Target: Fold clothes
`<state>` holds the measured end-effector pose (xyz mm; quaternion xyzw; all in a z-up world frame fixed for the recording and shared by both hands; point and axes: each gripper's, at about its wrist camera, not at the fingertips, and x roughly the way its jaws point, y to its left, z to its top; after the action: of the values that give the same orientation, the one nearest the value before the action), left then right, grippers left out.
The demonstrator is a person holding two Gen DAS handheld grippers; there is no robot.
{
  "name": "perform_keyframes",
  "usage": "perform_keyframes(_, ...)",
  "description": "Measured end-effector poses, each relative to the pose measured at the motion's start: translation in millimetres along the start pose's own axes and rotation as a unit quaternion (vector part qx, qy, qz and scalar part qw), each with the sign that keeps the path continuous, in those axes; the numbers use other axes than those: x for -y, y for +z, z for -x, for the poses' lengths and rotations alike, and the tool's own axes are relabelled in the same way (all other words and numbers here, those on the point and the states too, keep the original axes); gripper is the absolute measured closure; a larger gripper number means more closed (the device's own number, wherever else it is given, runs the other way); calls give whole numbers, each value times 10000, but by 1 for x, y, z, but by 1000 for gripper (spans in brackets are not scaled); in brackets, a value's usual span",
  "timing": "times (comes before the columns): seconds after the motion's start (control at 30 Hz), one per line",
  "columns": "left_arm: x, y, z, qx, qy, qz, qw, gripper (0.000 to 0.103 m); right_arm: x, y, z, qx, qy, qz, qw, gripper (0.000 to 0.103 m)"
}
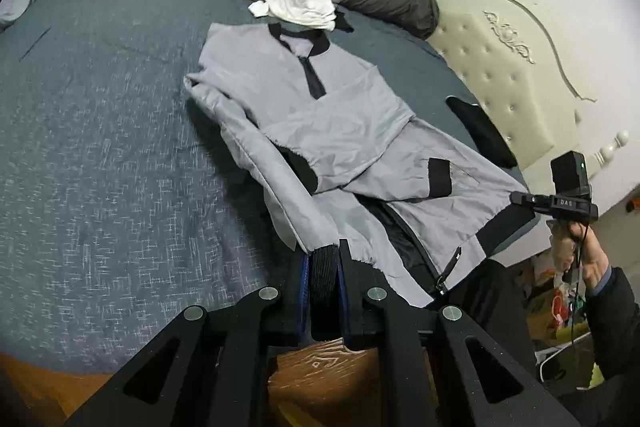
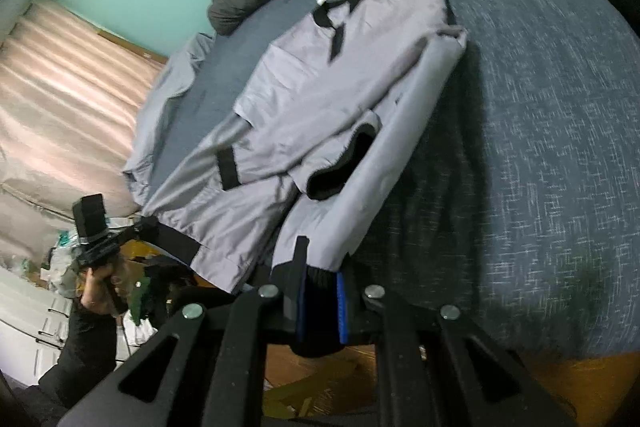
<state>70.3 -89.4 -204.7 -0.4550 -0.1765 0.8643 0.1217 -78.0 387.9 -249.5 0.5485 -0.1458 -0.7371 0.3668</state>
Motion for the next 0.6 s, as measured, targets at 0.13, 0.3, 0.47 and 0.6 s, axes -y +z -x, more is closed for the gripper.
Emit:
perform_keyframes(0.13,5,-6,16,71,19,-147,9999,90,-9,-1,15,87,157,113,9998,92)
perform_keyframes(0.3,4,-17,33,138,-60,-161,9998,90,-19,-5,28,129,314,237,9991,92)
perform_keyframes(0.47,6,-28,49,167,-97,-249,9995,90,-19,-8,35,132,400,252,9988,92)
perform_keyframes(0.6,9,-31,58,167,-110,-322,9993,90,-23,-10,42,145,458,361,9982,92)
